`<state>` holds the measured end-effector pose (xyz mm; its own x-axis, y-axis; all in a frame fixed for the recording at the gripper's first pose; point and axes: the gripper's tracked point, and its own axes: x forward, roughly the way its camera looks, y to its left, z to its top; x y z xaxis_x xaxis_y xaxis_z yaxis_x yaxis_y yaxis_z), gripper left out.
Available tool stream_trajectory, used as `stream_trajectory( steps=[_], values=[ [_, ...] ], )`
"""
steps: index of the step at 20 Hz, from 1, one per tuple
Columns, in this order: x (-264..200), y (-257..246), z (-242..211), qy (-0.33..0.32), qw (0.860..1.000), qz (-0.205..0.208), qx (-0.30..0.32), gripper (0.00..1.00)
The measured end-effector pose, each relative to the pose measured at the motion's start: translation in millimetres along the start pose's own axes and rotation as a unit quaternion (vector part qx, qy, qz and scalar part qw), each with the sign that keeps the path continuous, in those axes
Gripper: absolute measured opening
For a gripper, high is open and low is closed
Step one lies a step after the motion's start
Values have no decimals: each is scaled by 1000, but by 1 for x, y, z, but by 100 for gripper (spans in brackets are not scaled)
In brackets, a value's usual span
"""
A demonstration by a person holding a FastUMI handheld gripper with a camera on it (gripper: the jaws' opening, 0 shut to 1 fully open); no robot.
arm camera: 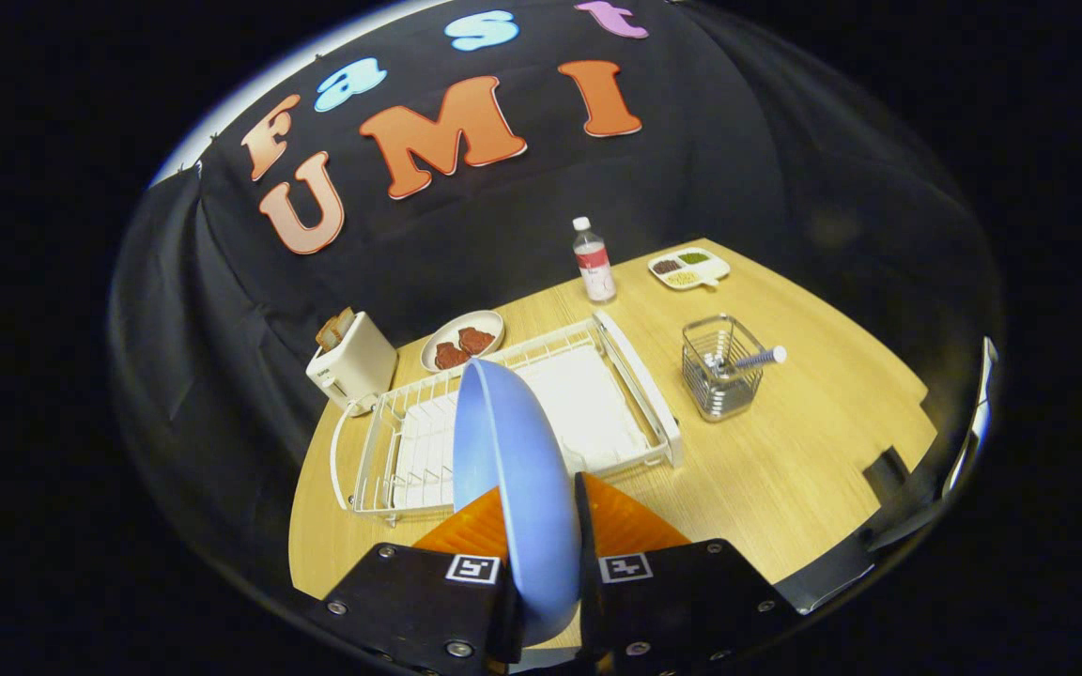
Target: Take the plate from the dish rack, then take the spoon from the basket and place it into the plate.
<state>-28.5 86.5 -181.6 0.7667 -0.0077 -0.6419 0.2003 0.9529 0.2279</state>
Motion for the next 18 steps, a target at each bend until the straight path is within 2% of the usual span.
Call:
stream_trajectory(
  steps=[7, 14, 18],
  values=[
    [6, -22, -75, 49, 993, 36, 105, 24],
    [36, -16, -133, 108, 968, 74, 215, 24],
    [52, -11, -145, 127, 961, 86, 229, 24]
  ],
)
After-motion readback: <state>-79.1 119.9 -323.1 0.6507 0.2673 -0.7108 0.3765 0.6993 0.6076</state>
